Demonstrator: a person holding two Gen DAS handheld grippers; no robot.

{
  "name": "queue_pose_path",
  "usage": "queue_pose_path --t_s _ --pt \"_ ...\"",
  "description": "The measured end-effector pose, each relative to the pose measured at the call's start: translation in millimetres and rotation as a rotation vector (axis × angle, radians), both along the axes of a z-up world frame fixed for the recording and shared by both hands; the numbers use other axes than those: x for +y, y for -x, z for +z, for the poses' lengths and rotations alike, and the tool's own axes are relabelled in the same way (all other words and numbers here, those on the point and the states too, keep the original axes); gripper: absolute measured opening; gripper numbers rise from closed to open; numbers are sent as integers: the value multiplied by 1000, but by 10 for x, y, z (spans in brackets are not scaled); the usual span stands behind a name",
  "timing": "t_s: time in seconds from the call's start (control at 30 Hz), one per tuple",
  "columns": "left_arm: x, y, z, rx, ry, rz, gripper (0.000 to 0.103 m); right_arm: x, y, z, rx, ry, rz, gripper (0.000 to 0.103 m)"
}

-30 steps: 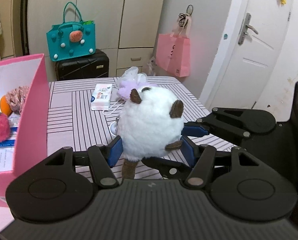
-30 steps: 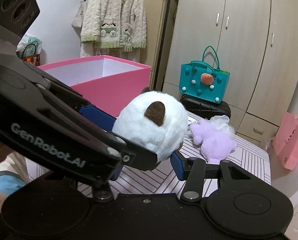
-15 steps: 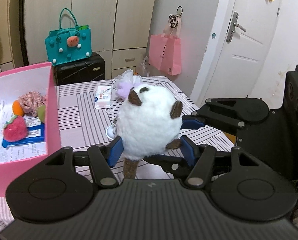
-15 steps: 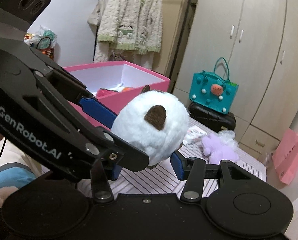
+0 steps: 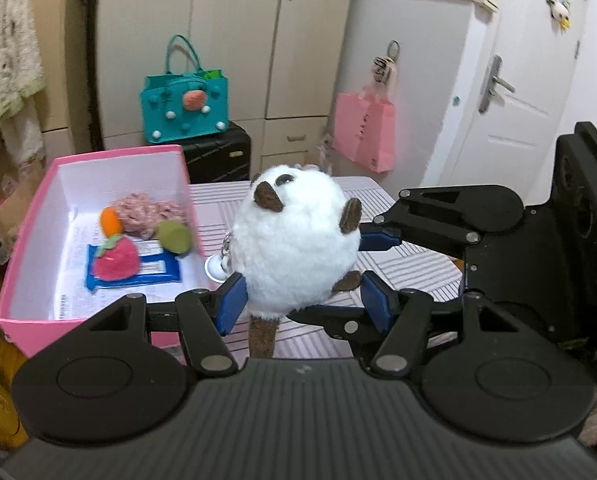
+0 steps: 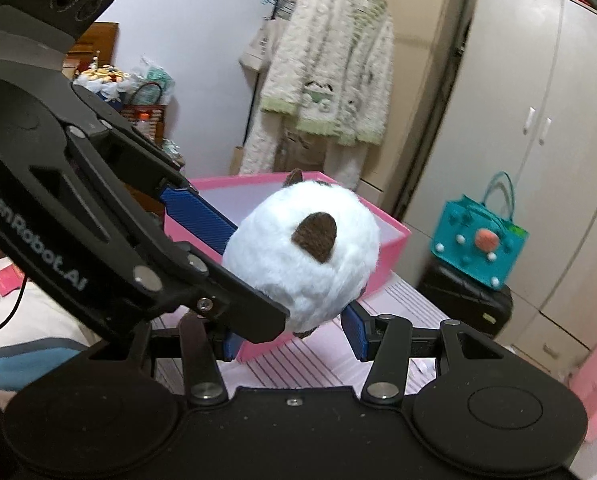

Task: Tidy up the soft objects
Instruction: 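Lift the white cat plush with the left gripper and carry it over the box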

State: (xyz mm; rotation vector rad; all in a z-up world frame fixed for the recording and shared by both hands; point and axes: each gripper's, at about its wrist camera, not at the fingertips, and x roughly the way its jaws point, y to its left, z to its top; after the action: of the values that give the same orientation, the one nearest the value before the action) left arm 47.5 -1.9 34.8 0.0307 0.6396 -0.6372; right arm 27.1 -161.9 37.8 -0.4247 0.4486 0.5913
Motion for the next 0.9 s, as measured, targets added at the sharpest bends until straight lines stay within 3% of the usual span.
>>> queue_pose_path --t_s 0.3,0.67,0.9 --pt "439 -281 52 11 18 90 61 422 -417 55 45 -45 79 56" --pt "770 -935 -37 61 62 191 61 738 -1166 45 148 -79 98 56" --pt "975 -1363 -191 157 34 276 61 897 -1727 -195 323 -163 148 55"
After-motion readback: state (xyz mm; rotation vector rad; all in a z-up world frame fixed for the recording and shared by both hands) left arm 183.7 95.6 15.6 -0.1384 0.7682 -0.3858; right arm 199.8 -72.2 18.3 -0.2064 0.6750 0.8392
